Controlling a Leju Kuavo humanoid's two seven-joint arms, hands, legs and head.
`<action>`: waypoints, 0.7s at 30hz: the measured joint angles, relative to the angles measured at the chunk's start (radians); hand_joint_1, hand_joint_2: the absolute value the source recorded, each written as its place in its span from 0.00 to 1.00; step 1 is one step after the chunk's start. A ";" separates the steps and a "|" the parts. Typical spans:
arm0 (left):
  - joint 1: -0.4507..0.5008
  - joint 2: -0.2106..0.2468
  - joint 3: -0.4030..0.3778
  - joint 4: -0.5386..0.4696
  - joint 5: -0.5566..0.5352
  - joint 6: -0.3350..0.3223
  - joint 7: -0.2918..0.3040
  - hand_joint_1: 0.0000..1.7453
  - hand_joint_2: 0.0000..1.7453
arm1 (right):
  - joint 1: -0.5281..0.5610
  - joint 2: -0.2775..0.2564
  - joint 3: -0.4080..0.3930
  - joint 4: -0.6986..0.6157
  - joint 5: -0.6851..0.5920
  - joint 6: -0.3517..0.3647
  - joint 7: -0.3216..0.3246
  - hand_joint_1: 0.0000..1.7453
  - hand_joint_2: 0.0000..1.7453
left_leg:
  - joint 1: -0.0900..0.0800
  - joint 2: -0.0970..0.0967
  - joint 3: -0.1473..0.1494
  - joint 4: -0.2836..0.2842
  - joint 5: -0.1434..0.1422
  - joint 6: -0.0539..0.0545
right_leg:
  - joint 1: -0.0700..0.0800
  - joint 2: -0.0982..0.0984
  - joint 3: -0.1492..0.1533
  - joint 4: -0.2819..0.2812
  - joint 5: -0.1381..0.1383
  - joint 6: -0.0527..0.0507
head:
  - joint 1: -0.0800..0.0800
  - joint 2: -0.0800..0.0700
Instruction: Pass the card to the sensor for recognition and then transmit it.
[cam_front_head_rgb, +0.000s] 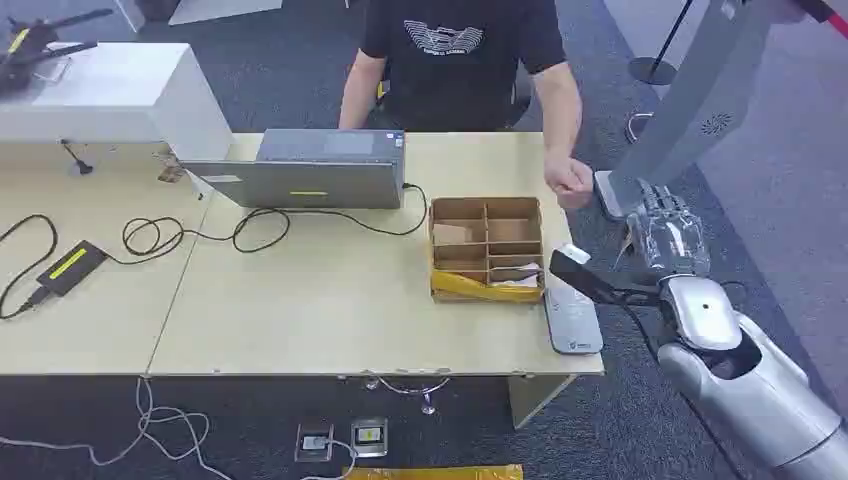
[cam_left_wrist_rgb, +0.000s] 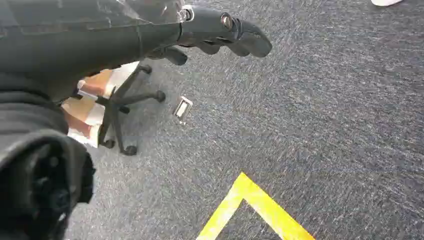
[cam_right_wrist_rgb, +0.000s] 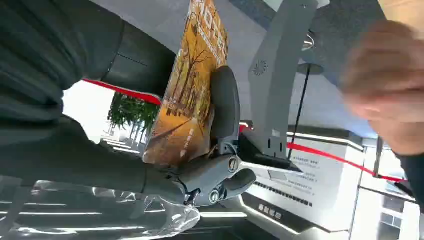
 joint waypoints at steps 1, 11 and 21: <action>0.000 0.000 0.000 0.000 0.000 0.000 0.000 0.00 0.00 | 0.001 0.000 0.000 0.000 0.000 0.000 0.000 1.00 1.00 | 0.000 0.000 0.000 0.000 0.000 0.000 | 0.000 0.000 0.000 0.000 0.000 0.000 | 0.000 0.000; 0.000 0.000 0.018 0.000 0.010 0.000 -0.010 0.00 0.00 | 0.011 -0.002 0.000 0.000 -0.002 -0.002 -0.002 1.00 1.00 | 0.000 0.000 0.000 0.000 0.000 0.000 | 0.000 0.000 0.000 0.000 0.000 0.000 | 0.000 0.000; 0.000 -0.003 0.034 0.000 0.000 0.000 -0.010 0.00 0.00 | 0.085 0.004 0.003 0.044 -0.063 -0.064 -0.049 1.00 1.00 | 0.000 0.000 -0.001 0.000 0.000 0.000 | 0.000 0.000 0.000 0.000 0.000 0.000 | 0.000 0.000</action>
